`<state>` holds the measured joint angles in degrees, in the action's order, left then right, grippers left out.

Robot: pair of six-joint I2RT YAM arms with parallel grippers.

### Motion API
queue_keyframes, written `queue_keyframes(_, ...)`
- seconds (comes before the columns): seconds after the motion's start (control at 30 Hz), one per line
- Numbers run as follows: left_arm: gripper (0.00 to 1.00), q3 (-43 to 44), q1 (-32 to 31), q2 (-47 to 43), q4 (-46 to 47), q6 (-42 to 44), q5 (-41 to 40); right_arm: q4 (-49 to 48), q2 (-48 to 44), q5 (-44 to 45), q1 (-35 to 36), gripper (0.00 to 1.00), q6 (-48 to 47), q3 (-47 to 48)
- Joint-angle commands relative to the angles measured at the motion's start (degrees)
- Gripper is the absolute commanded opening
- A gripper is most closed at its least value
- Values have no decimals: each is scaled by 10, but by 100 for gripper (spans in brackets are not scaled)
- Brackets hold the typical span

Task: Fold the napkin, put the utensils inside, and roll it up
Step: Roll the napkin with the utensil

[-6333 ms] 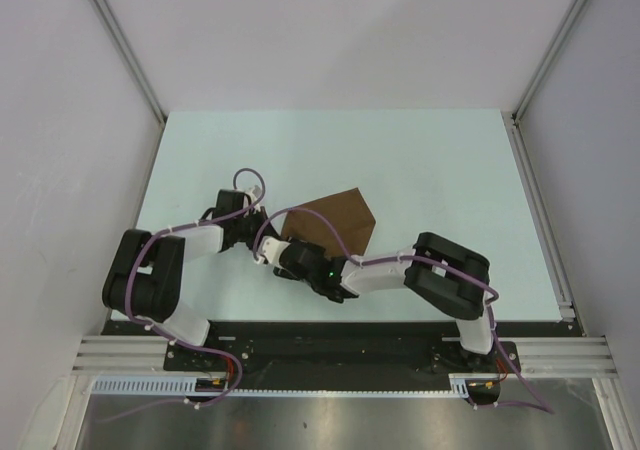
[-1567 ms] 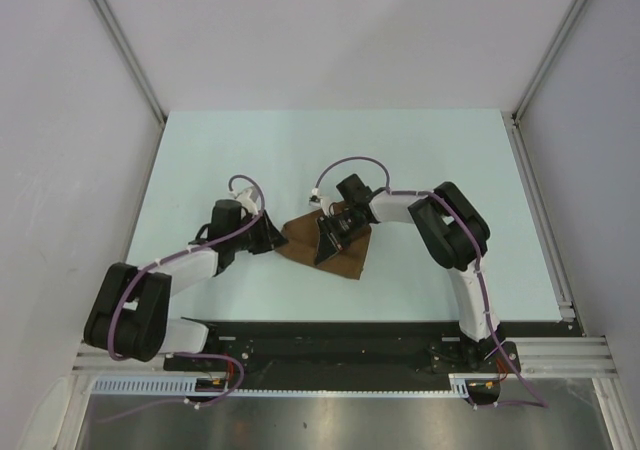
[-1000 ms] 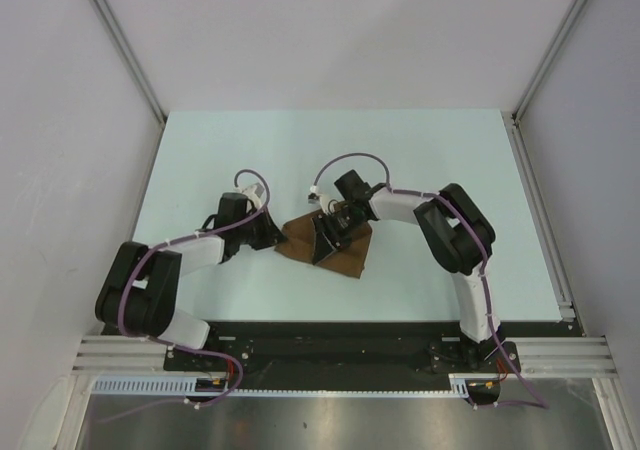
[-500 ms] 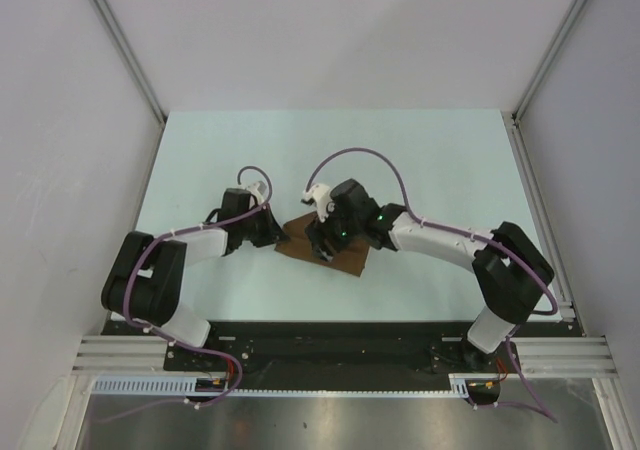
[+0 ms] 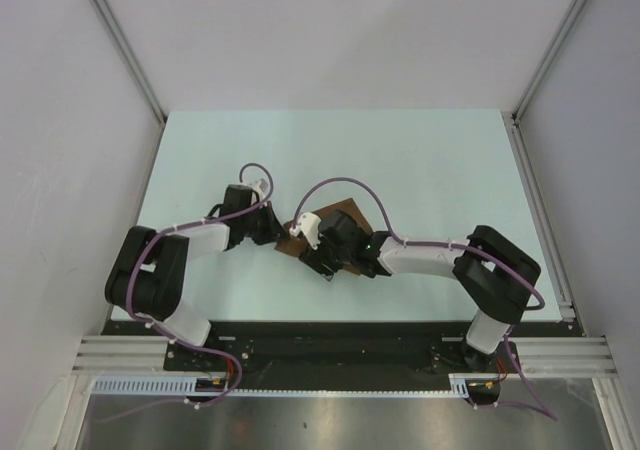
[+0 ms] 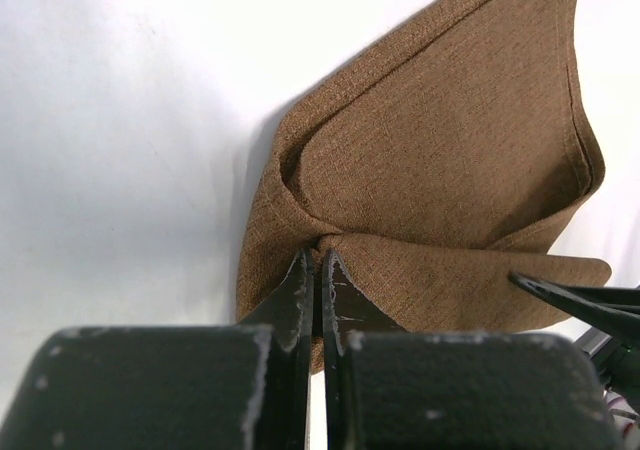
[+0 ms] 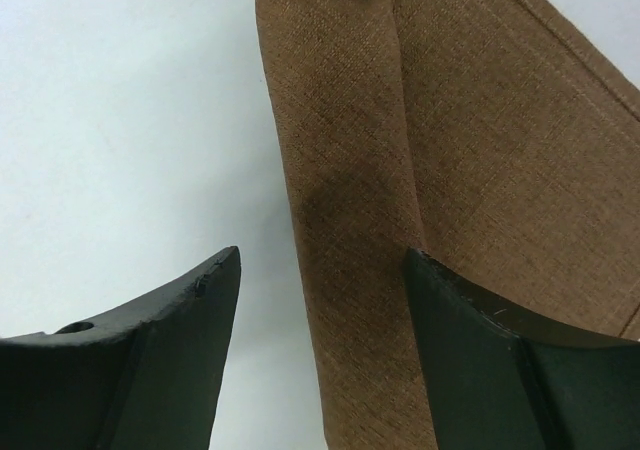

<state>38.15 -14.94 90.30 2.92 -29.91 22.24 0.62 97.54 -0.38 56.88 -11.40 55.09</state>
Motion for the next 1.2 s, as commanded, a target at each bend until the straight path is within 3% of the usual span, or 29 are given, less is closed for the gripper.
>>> queue_keyframes(0.0,0,23,-3,15,-4,13,-16,-29,28,12,-1,70,-24,11)
queue_keyframes(0.2,0,37,-3,22,-5,13,-10,-25,52,-16,-22,66,-4,13)
queue_keyframes(0.3,1,48,-3,25,-5,12,-1,-15,59,-49,-43,59,15,19)
queue_keyframes(0.33,5,51,-3,22,-3,10,2,-8,65,-60,-57,53,21,26)
queue_keyframes(0.37,19,53,-3,19,-2,8,6,-9,69,-90,-64,50,28,29)
queue_keyframes(0.43,35,62,-3,8,-4,6,2,20,78,-121,-82,40,47,35)
queue_keyframes(0.47,52,66,-3,-8,-7,6,-3,24,86,-150,-97,38,52,41)
queue_keyframes(0.57,65,83,2,-45,-25,12,-30,44,99,-209,-127,32,80,49)
queue_keyframes(0.83,67,33,5,-109,8,10,-43,61,143,-349,-189,29,146,75)
queue_keyframes(1.17,59,-5,3,-76,75,9,9,64,217,-423,-239,28,184,106)
